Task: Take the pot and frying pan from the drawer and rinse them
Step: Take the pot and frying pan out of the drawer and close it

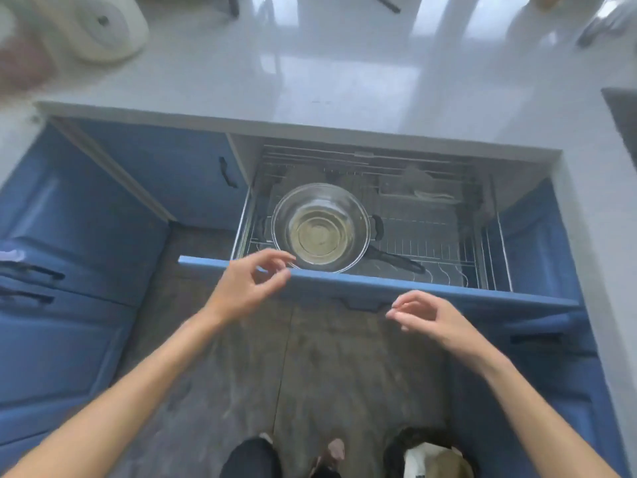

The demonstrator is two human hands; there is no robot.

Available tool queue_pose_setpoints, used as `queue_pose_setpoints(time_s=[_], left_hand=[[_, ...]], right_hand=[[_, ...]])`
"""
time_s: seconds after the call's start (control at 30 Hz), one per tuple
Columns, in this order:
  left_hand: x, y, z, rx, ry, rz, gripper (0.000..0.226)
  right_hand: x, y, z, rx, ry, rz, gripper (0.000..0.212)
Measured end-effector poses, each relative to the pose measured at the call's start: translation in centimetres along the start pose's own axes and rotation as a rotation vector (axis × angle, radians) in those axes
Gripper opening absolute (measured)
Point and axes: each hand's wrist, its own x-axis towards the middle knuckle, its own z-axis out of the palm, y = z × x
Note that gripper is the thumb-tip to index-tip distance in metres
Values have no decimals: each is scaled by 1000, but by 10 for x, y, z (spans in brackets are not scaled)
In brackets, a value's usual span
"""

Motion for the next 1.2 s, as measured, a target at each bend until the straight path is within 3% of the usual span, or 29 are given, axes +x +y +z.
queue_pose_setpoints(time_s=[0.1,0.27,0.37,0.47,0.6,0.67,0.77,0.93,1.2], left_hand=[[66,3,-49,153,20,-90,21],[162,-80,-60,359,-309,-498,38],[199,-128,-44,446,-423,-513,43],[209,-150,-31,486,-432,-531,47],[226,-182,-13,517,-386,-612,50],[229,-195,-3,505,-360,-656,47],[232,-206,6,540,-300,-678,47],[223,-182,-3,520,-166,-547,34],[199,-61,-73,304,-146,-450,36]], right_hand=[[32,-49,-28,-75,133,-34,10],[151,-38,-54,-307,174,79,11],[212,-6,-74,-344,211,128,16],[253,21,-86,-463,175,209,29],[298,54,-104,-444,156,293,38],[318,67,-103,-403,75,329,36],[338,80,-105,-337,89,298,18],[321,70,-120,-431,-56,222,20],[206,-34,-157,-98,-173,216,18]])
